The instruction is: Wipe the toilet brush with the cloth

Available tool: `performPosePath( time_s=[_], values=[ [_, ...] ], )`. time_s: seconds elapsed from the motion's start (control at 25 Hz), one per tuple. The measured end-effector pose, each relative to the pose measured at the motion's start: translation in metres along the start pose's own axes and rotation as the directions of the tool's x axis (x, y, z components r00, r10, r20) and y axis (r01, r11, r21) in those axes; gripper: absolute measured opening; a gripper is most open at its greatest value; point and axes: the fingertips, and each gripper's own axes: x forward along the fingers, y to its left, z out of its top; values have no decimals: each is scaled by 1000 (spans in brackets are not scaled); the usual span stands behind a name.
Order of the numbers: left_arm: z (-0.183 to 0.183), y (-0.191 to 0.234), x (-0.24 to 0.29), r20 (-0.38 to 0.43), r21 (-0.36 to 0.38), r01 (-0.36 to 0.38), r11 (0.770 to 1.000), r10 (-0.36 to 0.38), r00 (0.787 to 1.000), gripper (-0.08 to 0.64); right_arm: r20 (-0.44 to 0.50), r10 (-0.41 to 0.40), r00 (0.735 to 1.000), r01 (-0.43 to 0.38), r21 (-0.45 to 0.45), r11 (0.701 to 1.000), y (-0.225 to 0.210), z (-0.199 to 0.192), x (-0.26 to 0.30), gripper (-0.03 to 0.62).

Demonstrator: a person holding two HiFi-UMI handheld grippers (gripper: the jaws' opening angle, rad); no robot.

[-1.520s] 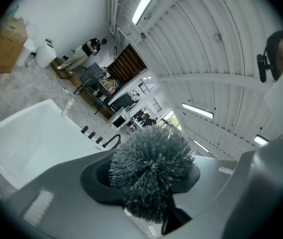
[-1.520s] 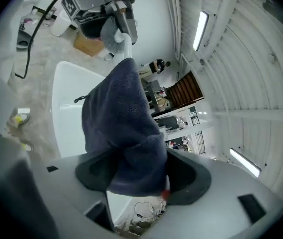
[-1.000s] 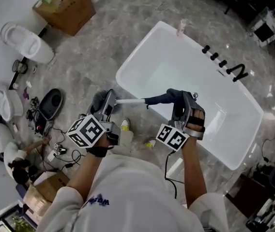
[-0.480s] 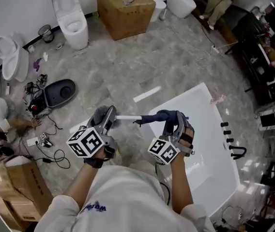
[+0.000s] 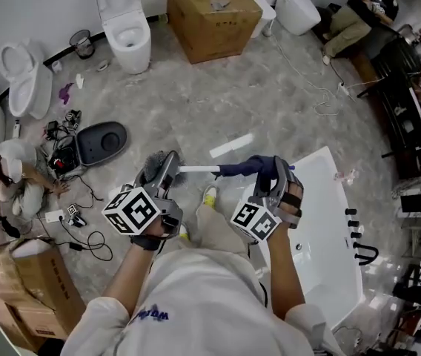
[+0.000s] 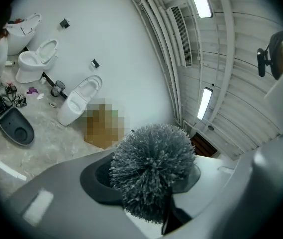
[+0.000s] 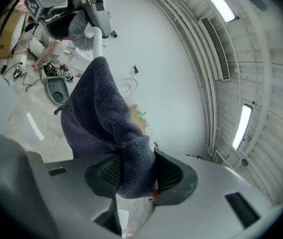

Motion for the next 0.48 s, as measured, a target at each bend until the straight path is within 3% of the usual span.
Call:
performPosePath(
  time_s=[0.48],
  values=[
    [64,24,126,65,31,-74,997,71,995,196,110,33,993,-39,50,998,-26,46,161,166]
  ],
)
